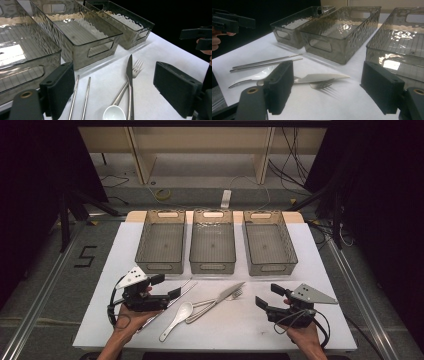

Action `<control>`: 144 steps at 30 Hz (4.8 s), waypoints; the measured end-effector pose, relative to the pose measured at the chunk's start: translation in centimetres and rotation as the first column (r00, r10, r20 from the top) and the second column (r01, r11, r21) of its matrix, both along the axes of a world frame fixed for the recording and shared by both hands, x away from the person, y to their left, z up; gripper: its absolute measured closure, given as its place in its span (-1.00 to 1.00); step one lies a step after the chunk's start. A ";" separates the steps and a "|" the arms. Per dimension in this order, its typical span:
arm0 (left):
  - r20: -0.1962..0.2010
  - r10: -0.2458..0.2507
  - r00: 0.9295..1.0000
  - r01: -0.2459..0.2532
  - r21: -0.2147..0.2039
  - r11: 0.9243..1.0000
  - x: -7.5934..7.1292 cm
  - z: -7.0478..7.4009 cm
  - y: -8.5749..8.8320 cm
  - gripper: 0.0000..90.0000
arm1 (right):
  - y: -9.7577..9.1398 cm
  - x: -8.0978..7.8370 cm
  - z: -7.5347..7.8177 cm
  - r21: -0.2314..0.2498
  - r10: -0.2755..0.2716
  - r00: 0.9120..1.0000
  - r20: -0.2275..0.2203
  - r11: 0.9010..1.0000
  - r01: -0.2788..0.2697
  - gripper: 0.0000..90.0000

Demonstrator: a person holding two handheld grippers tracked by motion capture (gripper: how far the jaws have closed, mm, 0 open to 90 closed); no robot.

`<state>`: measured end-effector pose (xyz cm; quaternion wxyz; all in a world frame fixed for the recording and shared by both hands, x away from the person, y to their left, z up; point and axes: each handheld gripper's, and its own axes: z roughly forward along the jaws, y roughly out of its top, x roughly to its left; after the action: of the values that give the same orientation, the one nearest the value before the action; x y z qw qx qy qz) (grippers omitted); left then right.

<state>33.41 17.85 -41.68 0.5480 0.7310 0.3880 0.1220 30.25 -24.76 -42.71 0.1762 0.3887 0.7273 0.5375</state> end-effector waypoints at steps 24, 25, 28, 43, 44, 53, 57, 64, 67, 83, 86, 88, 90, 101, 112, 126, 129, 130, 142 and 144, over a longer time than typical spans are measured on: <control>-0.048 -0.001 0.999 0.004 0.071 0.997 0.6 0.5 -0.3 -0.62 | -0.1 -0.1 0.2 0.015 0.004 1.000 0.009 1.000 -0.004 -0.39; -0.051 -0.002 0.999 0.005 0.072 0.997 0.7 0.5 -0.3 -0.62 | -0.1 -0.1 0.2 0.014 0.004 1.000 0.009 1.000 -0.004 -0.39; -0.071 0.007 0.997 0.000 0.093 0.996 1.0 0.7 -0.4 -0.62 | -0.1 -0.1 0.1 0.018 0.003 1.000 0.010 1.000 -0.004 -0.39; -0.300 0.077 0.951 0.060 0.422 0.904 5.7 0.6 -1.4 -0.53 | -0.2 0.0 0.1 0.020 -0.004 1.000 0.002 1.000 0.004 -0.39; -0.310 0.080 0.947 0.063 0.427 0.902 6.0 0.6 -1.2 -0.53 | -0.2 0.0 0.1 0.020 -0.004 1.000 0.002 1.000 0.004 -0.39; -0.423 0.127 0.897 0.128 0.524 0.842 6.3 -1.2 -0.1 -0.30 | 0.0 0.0 0.0 0.004 0.006 1.000 -0.009 1.000 -0.006 -0.39; -0.453 0.132 0.882 0.161 0.551 0.819 6.1 -1.4 -0.2 -0.16 | 0.0 0.0 0.0 0.002 0.006 1.000 -0.013 1.000 -0.006 -0.39; -0.504 0.124 0.855 0.231 0.583 0.779 5.7 -2.1 -0.9 0.09 | 0.0 0.1 -0.1 -0.004 0.012 1.000 -0.013 1.000 -0.012 -0.39; -0.513 0.129 0.849 0.243 0.596 0.765 5.8 -2.4 -0.8 0.20 | 0.1 0.1 -0.1 -0.006 0.018 1.000 -0.013 1.000 -0.018 -0.39; -0.546 0.142 0.825 0.285 0.621 0.730 5.9 -4.2 -0.7 0.66 | 0.1 0.1 -0.2 -0.013 0.027 1.000 -0.014 1.000 -0.027 -0.39; -0.548 0.134 0.826 0.302 0.631 0.715 5.8 -4.5 -0.9 0.71 | 0.1 0.1 -0.2 -0.017 0.029 0.999 -0.017 0.999 -0.029 -0.39; -0.542 0.133 0.830 0.302 0.636 0.710 5.8 -4.5 -0.9 0.76 | 0.1 0.1 -0.2 -0.017 0.029 0.999 -0.015 0.999 -0.029 -0.39; -0.537 0.126 0.834 0.308 0.643 0.701 5.8 -4.5 -0.9 0.80 | 0.1 0.1 -0.2 -0.016 0.027 0.999 -0.018 0.999 -0.028 -0.39; -0.531 0.111 0.840 0.313 0.641 0.701 5.7 -4.5 -0.8 0.88 | 0.2 0.2 -0.2 -0.025 0.026 0.999 -0.022 0.999 -0.026 -0.38; -0.504 0.094 0.858 0.296 0.638 0.711 5.4 -3.5 -0.7 0.88 | 0.1 0.2 -0.3 -0.025 0.028 0.999 -0.023 0.999 -0.029 -0.38; -0.488 0.049 0.872 0.290 0.595 0.749 4.7 -0.5 0.8 0.88 | 0.2 0.2 -0.3 -0.031 0.031 0.999 -0.028 0.999 -0.032 -0.38; -0.472 0.051 0.880 0.276 0.597 0.753 4.7 0.0 1.1 0.88 | 0.2 0.2 -0.4 -0.031 0.032 0.999 -0.029 0.999 -0.033 -0.38; -0.466 0.053 0.883 0.268 0.595 0.758 4.6 0.2 1.2 0.88 | 0.2 0.2 -0.4 -0.031 0.032 0.999 -0.029 0.999 -0.033 -0.38; -0.348 0.065 0.935 0.142 0.538 0.831 4.9 3.6 2.5 0.88 | 0.0 0.3 -0.4 -0.029 0.026 0.999 -0.030 0.999 -0.027 -0.39; -0.328 0.068 0.942 0.120 0.520 0.846 5.2 4.0 2.7 0.88 | 0.0 0.3 -0.4 -0.029 0.025 0.999 -0.029 0.999 -0.026 -0.39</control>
<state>38.66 20.57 -37.72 0.2515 0.8692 0.4158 0.0916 30.58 -24.74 -43.15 0.1645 0.3845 0.7426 0.5231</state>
